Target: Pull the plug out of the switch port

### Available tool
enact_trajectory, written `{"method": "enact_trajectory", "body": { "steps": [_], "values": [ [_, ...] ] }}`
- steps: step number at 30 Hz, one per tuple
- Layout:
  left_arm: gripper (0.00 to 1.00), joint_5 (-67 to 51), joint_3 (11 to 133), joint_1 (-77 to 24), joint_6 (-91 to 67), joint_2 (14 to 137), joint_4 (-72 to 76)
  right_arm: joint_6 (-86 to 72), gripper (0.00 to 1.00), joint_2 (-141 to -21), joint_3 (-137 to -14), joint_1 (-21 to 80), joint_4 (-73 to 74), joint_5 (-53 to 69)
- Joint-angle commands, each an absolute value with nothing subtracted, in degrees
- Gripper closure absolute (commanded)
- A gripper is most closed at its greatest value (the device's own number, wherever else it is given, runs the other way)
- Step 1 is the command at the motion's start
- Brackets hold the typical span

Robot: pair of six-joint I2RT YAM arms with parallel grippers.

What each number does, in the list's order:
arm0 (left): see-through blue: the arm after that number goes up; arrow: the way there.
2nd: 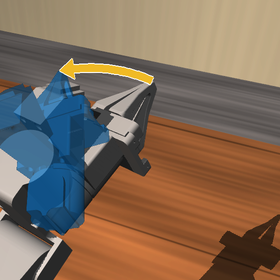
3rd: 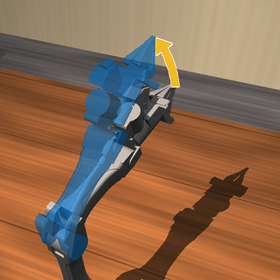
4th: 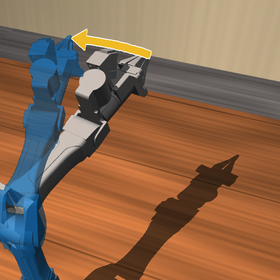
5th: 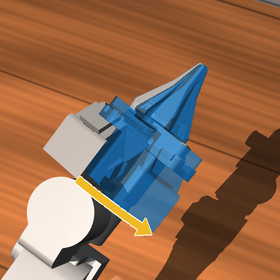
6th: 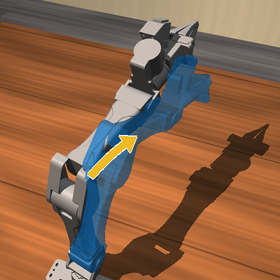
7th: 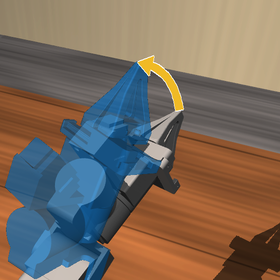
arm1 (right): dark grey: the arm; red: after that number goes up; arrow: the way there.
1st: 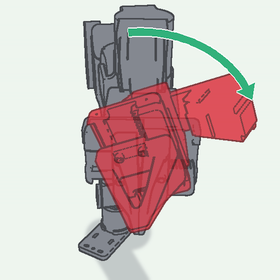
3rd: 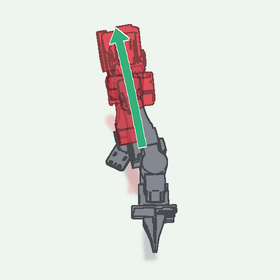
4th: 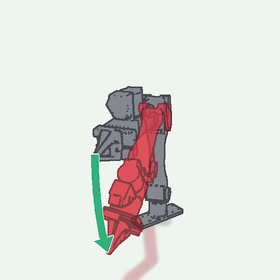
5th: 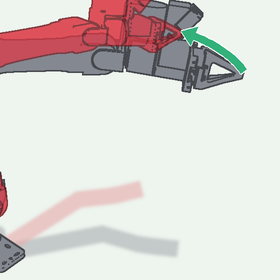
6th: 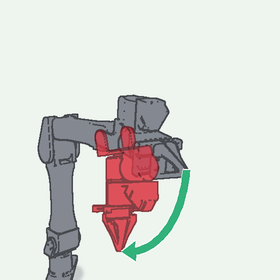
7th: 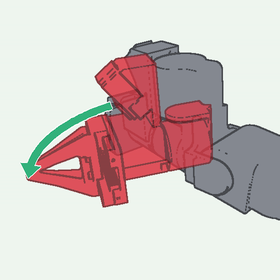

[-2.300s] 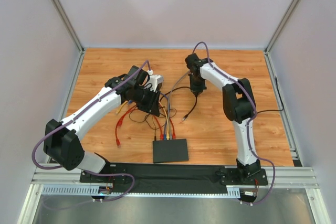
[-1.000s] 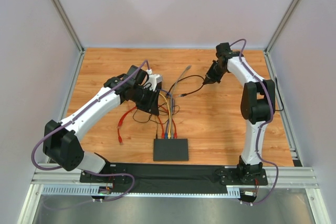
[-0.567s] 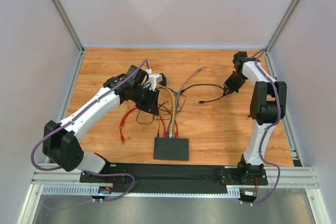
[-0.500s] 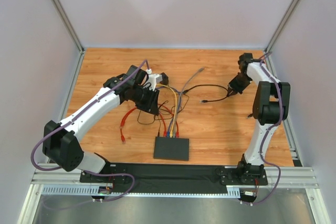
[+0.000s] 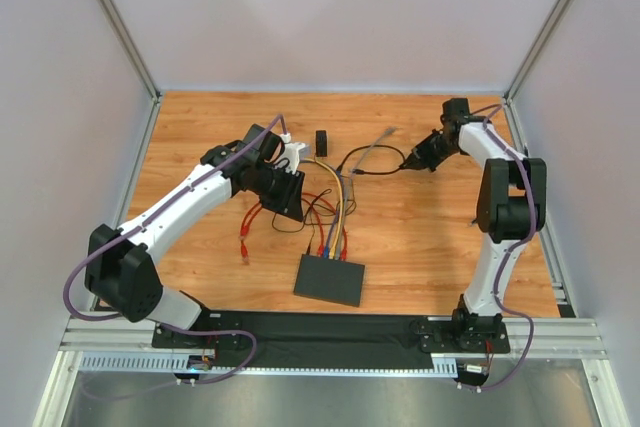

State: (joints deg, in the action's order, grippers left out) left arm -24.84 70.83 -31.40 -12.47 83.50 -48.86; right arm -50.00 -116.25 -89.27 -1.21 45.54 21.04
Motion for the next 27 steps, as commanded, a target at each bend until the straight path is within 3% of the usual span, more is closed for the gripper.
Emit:
{"method": "enact_trajectory", "body": {
  "steps": [1,5,11,21,26,27],
  "values": [
    [0.60,-26.0,72.2,-31.1,-11.6,83.4,-48.4,-57.1,1.00,-112.3,-84.7,-0.4,38.7,31.4],
    [0.60,-26.3,72.4,-31.1,-11.8,83.8,-48.3,-64.0,1.00,-110.7,-82.2,-1.5,31.2,37.1],
    [0.60,-26.5,72.5,-31.1,-12.0,83.9,-48.2,-65.7,1.00,-111.3,-87.4,-2.3,31.8,38.0],
    [0.60,-25.4,71.5,-31.0,-12.5,82.9,-47.9,-81.9,1.00,-104.7,-74.6,-5.6,10.0,44.6],
    [0.60,-25.7,71.1,-31.0,-12.8,82.9,-47.5,-74.0,1.00,-102.6,-76.1,-10.3,15.4,39.1],
    [0.60,-25.8,71.0,-31.0,-12.9,83.0,-47.3,-67.1,1.00,-103.3,-78.6,-10.8,22.9,37.2]
  ]
}}
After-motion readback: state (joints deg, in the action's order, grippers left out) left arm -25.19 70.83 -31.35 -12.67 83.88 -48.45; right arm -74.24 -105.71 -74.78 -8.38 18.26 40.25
